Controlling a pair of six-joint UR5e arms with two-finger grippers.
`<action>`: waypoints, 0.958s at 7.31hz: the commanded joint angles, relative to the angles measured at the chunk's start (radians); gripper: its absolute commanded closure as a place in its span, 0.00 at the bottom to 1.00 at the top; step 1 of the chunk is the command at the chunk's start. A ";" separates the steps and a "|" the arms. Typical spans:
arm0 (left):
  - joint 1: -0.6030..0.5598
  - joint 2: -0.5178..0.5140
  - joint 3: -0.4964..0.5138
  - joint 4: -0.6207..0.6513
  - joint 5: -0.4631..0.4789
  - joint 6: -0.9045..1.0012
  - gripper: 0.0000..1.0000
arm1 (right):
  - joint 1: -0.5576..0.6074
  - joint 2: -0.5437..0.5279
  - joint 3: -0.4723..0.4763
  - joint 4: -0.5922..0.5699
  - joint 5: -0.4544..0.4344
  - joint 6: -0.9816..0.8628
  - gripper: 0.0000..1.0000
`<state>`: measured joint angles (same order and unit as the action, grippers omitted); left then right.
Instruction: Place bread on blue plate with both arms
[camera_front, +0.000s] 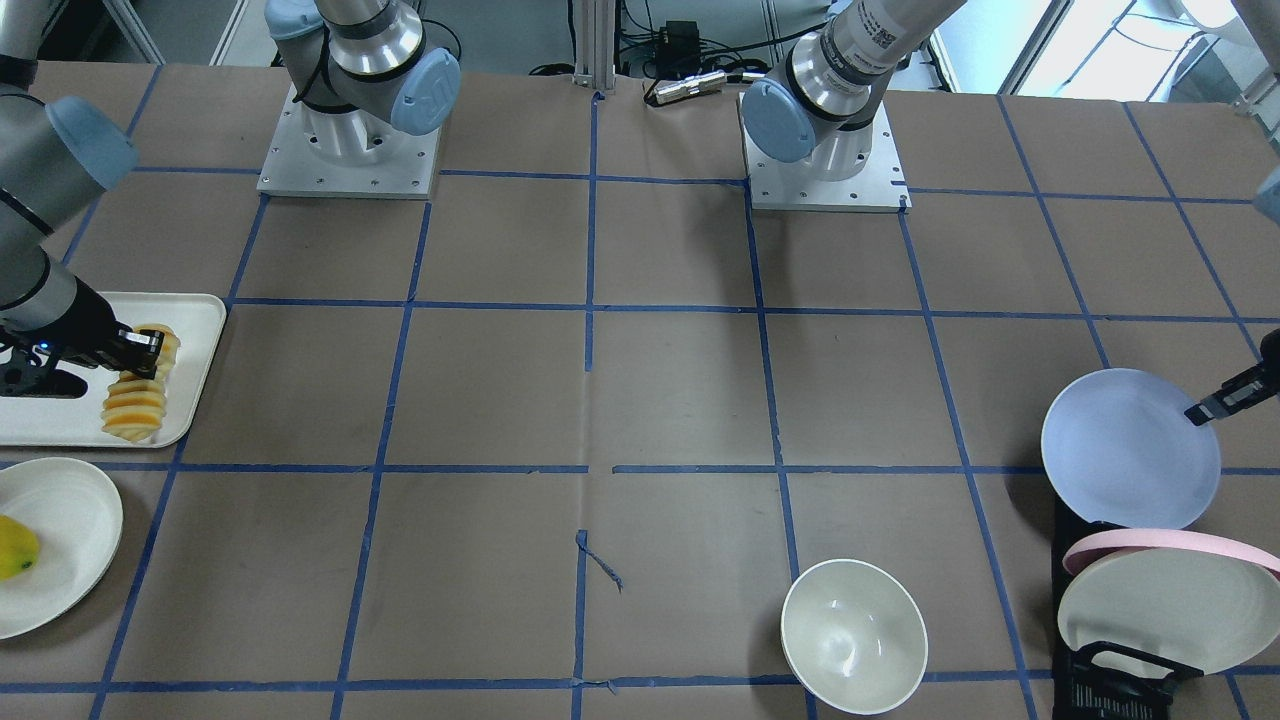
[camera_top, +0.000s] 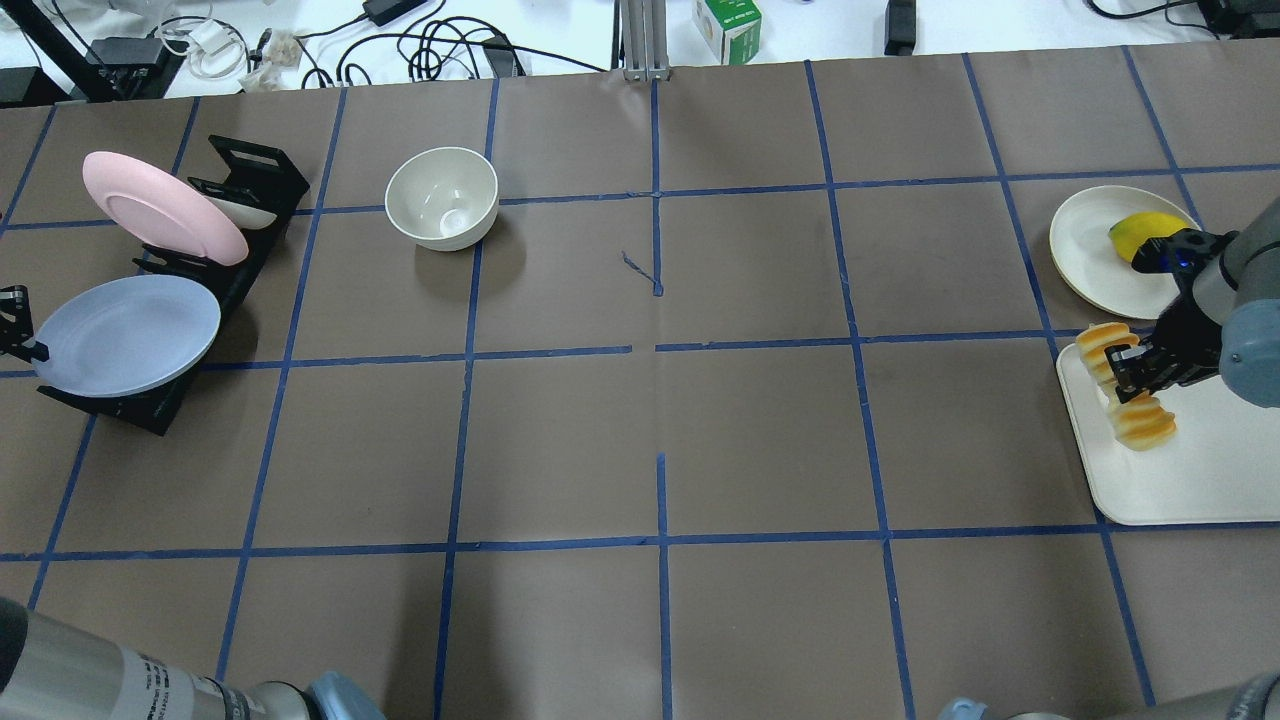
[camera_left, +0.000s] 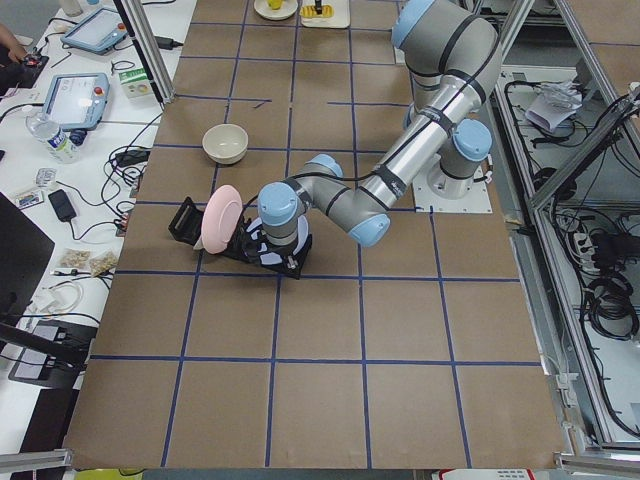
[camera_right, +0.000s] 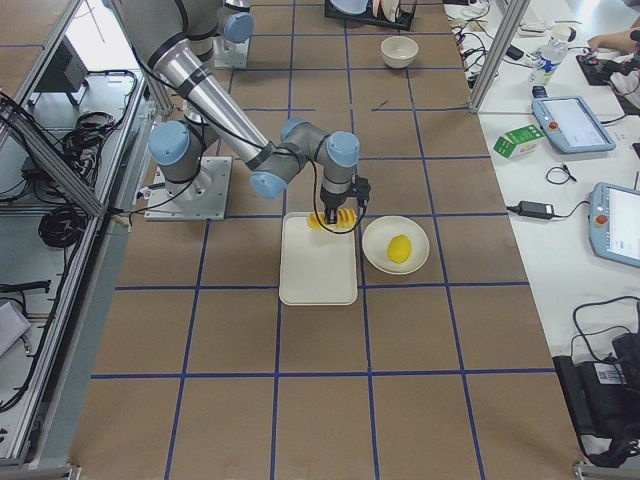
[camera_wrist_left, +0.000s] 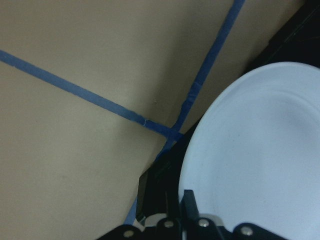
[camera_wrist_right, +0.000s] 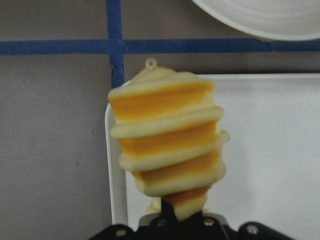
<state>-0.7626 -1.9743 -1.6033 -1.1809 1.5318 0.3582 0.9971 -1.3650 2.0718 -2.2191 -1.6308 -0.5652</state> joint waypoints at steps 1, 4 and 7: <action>0.005 0.076 0.052 -0.170 0.030 0.011 1.00 | 0.017 -0.020 -0.007 0.018 -0.001 0.007 1.00; -0.026 0.190 0.057 -0.493 -0.017 0.038 1.00 | 0.099 -0.119 -0.066 0.083 -0.004 0.016 1.00; -0.342 0.245 -0.024 -0.513 -0.171 0.025 1.00 | 0.187 -0.092 -0.220 0.254 0.000 0.090 1.00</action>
<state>-0.9537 -1.7571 -1.5944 -1.6933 1.4151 0.3914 1.1632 -1.4715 1.9053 -2.0300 -1.6385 -0.4917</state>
